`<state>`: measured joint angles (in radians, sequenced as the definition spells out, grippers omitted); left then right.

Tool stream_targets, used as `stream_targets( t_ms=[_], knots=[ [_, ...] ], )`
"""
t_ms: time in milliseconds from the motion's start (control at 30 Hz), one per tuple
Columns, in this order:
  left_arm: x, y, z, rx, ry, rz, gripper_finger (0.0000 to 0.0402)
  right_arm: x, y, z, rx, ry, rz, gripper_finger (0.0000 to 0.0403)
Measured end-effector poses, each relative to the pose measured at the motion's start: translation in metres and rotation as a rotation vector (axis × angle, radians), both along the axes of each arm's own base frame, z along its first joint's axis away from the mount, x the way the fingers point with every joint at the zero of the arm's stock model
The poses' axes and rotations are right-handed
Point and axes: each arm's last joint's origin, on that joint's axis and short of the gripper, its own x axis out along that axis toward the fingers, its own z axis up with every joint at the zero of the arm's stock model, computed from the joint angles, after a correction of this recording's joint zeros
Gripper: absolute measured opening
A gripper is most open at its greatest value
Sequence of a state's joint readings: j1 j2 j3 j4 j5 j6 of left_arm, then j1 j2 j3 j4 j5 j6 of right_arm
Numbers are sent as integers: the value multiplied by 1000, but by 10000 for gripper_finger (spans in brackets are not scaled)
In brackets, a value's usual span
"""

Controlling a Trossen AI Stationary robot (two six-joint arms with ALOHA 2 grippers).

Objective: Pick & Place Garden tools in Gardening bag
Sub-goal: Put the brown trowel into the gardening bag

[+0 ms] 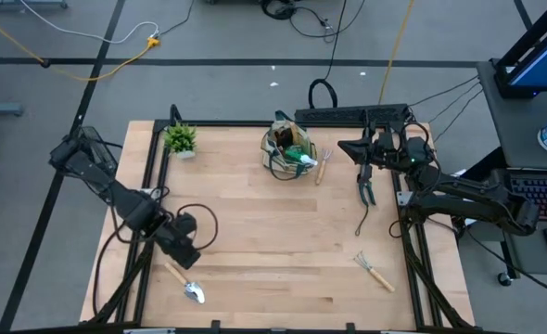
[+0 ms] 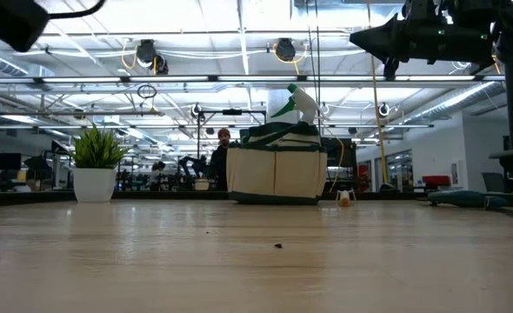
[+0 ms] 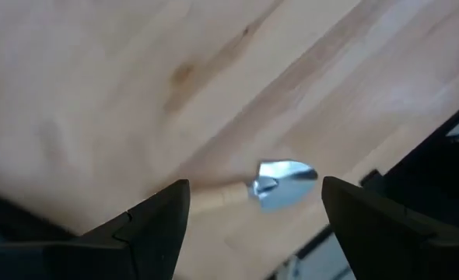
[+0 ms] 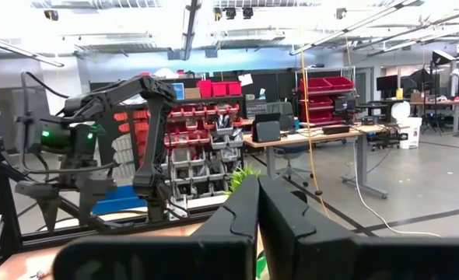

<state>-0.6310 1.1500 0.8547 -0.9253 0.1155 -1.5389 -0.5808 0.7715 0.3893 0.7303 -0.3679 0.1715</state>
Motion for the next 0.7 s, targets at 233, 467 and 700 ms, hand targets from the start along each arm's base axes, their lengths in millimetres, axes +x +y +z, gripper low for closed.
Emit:
stream_targets(
  t_ms=[233,467,700],
  knots=[
    [-12,-17,1,-95,95,141,296,0,0,0,0,0,0,0],
    [-20,-32,3,-105,32,217,296,0,0,0,0,0,0,0],
    [-29,-41,3,-111,37,306,296,0,0,0,0,0,0,0]
  ],
)
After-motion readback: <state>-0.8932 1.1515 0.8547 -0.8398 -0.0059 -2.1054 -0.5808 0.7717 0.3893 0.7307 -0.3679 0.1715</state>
